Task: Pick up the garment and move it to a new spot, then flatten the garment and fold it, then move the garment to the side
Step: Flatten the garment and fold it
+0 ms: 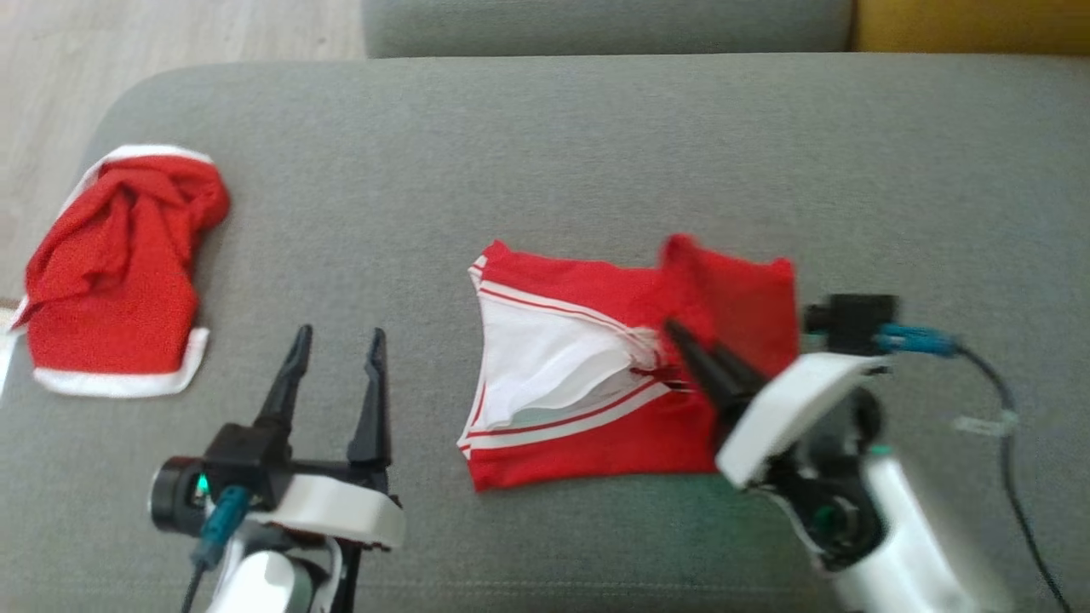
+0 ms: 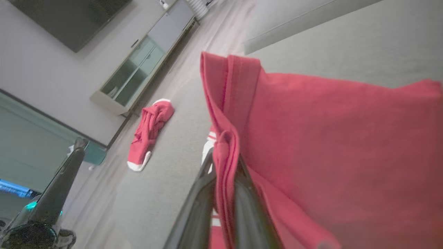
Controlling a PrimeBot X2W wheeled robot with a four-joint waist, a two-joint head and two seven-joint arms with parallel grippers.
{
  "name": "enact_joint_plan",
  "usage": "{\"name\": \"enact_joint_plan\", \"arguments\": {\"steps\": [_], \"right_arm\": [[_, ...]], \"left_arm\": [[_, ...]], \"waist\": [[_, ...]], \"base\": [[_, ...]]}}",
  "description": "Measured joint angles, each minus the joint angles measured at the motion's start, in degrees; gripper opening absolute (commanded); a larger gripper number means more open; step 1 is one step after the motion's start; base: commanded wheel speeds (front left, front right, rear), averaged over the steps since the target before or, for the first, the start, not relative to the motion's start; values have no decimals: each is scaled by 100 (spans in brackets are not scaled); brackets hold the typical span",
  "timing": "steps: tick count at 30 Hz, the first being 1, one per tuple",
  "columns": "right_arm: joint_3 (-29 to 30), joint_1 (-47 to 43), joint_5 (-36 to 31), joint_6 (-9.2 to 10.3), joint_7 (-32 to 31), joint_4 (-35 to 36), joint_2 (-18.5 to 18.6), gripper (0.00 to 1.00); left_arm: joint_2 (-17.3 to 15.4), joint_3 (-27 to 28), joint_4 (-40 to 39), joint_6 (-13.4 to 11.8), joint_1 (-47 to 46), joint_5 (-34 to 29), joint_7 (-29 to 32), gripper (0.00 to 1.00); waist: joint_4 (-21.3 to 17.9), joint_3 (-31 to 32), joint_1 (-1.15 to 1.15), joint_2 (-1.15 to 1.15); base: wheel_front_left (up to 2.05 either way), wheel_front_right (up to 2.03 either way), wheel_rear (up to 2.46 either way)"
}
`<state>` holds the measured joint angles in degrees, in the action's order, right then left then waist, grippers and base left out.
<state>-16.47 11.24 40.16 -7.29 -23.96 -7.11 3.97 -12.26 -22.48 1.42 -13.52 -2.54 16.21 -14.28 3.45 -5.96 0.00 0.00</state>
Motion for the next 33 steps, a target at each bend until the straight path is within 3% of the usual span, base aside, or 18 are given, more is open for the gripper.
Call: {"name": "enact_joint_plan", "arguments": {"steps": [9, 13, 14, 15, 16, 21, 27, 33], "right_arm": [[-1602, 971, 1271, 0, 1013, -1148, -11, 0], [-2003, 1416, 1583, 0, 1466, -1783, -7, 0], [-2085, 1490, 1646, 0, 1588, -1913, -4, 29], [-2187, 1567, 1716, 0, 1675, -2059, 0, 91], [-2287, 1627, 1795, 0, 1785, -2182, 1, 100], [-2795, 1923, 1925, 0, 2481, -2424, 4, 100], [-2695, 2246, 1368, 0, 3423, -2471, 64, 100], [-1514, 1918, 420, 0, 3776, -2019, 1040, 100]], "left_arm": [[93, -187, 120, 98, -135, -1, 5, 100], [149, -231, 166, 100, -269, -1, 5, 100], [155, -234, 168, 100, -283, -1, 5, 100], [164, -235, 170, 100, -291, -1, 4, 100], [168, -235, 179, 100, -296, -1, 4, 100], [180, -226, 219, 100, -367, -2, 3, 100], [181, -115, 227, 97, -381, -3, -1, 100], [154, -49, 187, 44, -345, -52, -1, 100]], "waist": [[411, -200, 0, 0], [546, -338, 0, 0], [569, -371, 0, 0], [588, -401, 0, 0], [603, -426, 0, 0], [585, -492, 0, 0], [407, -453, 0, 0], [76, -336, 0, 0]], "base": [[0, 0, 0], [0, 0, 0], [0, 0, 0], [0, 0, 0], [0, 0, 0], [0, 0, 0], [0, 0, 0], [0, 0, 0]]}}
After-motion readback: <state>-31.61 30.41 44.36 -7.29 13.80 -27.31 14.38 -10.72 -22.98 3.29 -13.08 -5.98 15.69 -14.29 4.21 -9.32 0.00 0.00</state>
